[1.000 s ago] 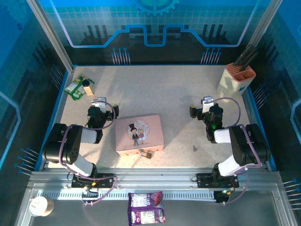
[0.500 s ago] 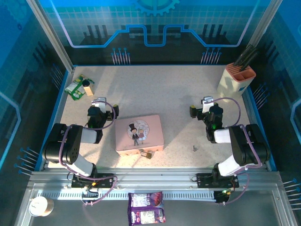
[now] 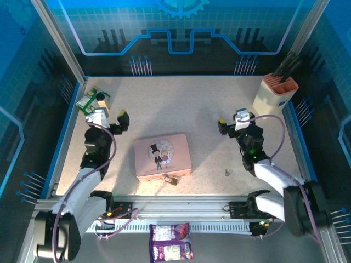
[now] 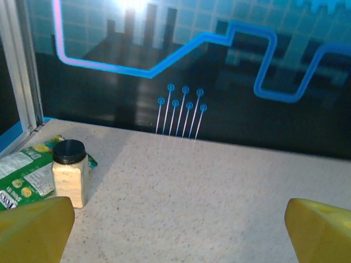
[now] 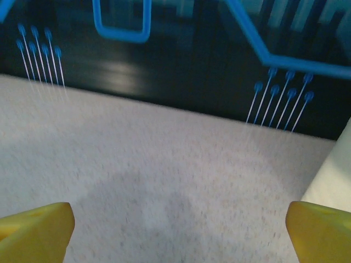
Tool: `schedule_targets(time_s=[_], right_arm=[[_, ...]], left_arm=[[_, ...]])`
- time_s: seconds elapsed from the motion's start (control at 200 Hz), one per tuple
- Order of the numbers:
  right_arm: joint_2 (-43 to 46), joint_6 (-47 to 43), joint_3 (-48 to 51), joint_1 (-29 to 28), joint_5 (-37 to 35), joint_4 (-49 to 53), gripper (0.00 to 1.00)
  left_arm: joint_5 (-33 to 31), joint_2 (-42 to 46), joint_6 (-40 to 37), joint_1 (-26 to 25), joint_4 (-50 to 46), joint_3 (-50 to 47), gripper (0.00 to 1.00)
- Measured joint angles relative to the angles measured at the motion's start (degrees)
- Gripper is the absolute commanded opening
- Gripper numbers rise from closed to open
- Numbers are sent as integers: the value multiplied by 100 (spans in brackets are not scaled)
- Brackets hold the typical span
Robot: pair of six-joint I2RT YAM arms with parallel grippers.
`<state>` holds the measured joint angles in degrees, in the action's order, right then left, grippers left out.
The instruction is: Unlock a padlock with a key
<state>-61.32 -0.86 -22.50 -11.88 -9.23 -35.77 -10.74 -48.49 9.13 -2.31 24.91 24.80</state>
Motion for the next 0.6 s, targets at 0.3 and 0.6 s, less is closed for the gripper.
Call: schedule_targets(time_s=[0.3, 0.6], right_arm=[[1853, 2188, -1808, 317, 127, 3779, 100], [2568, 2874, -2009, -201, 461, 7069, 100]], left_arm=[[-76, 1102, 2109, 0, -3807, 1928, 99], [1191, 861, 2312, -619, -5799, 2081, 99]])
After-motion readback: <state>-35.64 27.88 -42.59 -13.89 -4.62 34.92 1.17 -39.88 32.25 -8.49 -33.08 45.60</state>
